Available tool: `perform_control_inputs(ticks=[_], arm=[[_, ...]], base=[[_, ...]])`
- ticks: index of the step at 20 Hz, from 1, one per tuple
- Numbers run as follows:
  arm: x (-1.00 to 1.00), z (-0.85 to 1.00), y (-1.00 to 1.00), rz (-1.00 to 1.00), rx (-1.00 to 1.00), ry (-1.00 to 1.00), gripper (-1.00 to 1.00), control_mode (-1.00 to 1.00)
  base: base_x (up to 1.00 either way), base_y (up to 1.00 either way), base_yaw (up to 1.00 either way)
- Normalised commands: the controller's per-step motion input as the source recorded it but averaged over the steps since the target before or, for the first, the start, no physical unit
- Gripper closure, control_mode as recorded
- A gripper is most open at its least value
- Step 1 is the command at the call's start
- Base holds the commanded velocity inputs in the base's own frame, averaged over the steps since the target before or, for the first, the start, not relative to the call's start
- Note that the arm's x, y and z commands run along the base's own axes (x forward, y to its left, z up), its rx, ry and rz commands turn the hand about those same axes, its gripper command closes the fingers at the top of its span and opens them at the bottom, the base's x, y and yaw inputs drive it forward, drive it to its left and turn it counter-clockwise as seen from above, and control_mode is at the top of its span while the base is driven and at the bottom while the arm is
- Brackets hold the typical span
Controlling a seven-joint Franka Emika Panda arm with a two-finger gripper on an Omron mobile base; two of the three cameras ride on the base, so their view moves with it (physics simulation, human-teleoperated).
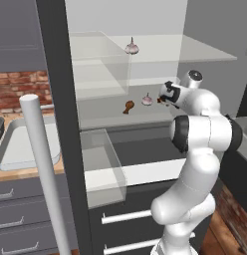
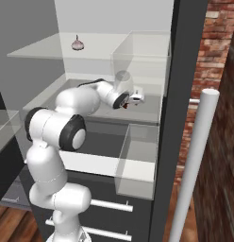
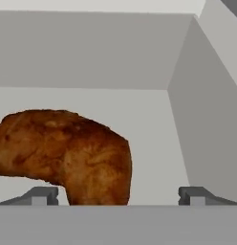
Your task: Place one garlic and one chicken drumstick in each tupperware on the nearby counter, to pack two identical lunches.
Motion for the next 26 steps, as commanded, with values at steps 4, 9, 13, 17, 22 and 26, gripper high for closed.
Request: perform_control_inputs(ticks=[4,9,13,17,22,26], arm=[[0.49,-0.19,0.0,0.0,0.0,0.02,-1.0,-1.0],[0.27,-0.41,0.0,0.0,0.0,0.0,1.0,-1.0],[0.0,-0.01,0.0,0.0,0.01,0.0,1.0,-1.0],[-0.08,0.0,0.01,0.0,0.0,0.0,1.0,-1.0],[-0.96,-0.14,0.18,-0.07,0.03,-0.01,1.0,-1.0],[-1.0,-0.16,0.18,-0.2,0.02,-0.21,1.0,-1.0]], base=[[0.0,0.0,0.0],[0.0,0.0,0.0],[0.0,0.0,0.0],[0.0,0.0,0.0],[0.0,0.0,0.0],[0.0,0.0,0.0]])
